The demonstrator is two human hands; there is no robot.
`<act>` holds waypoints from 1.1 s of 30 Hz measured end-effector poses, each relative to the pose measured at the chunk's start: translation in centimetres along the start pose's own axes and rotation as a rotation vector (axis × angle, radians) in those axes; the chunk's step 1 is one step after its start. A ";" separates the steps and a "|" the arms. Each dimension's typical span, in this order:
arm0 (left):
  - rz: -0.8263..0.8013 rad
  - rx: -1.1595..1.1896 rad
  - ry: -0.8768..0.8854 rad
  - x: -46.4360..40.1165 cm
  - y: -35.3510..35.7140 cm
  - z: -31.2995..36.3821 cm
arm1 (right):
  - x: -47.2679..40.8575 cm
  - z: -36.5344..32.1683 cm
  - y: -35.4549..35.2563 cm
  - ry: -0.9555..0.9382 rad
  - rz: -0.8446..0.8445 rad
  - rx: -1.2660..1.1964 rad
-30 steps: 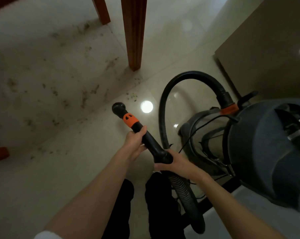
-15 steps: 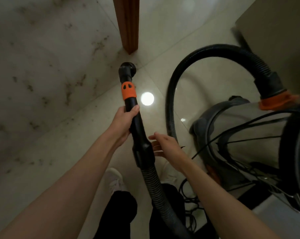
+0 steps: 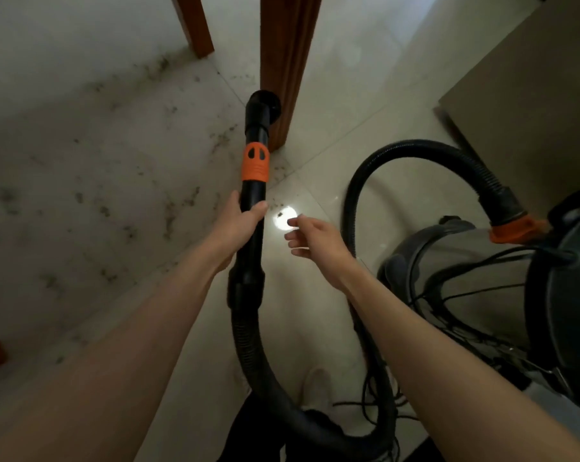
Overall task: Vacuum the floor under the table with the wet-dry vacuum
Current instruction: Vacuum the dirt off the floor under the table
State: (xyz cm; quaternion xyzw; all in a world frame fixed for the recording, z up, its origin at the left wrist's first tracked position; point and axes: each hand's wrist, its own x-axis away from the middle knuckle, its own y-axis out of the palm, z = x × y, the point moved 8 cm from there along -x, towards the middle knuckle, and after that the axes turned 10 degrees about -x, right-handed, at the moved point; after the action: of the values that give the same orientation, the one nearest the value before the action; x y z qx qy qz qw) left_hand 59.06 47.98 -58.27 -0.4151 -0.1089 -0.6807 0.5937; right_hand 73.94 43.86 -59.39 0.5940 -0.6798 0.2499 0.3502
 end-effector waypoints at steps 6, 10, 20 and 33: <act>-0.012 -0.300 0.119 1.0 -0.8 -3.7 | -3.0 -0.5 4.1 -0.053 0.005 0.075; -0.099 -0.433 0.190 0.2 2.1 -5.9 | -6.4 2.4 3.8 -0.022 0.090 0.085; -0.226 -0.673 0.260 -9.8 15.2 -13.5 | -17.8 15.0 -6.1 0.115 0.283 -0.355; -0.312 -0.959 0.394 -16.1 22.6 -13.5 | -24.5 17.2 -12.2 -0.011 0.369 -0.671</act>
State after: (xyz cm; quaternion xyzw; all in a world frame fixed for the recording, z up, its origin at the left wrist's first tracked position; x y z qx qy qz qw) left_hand 72.63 44.75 -85.79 -0.4828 0.2671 -0.7991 0.2388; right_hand 84.06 44.30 -90.13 0.3154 -0.8211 0.0693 0.4706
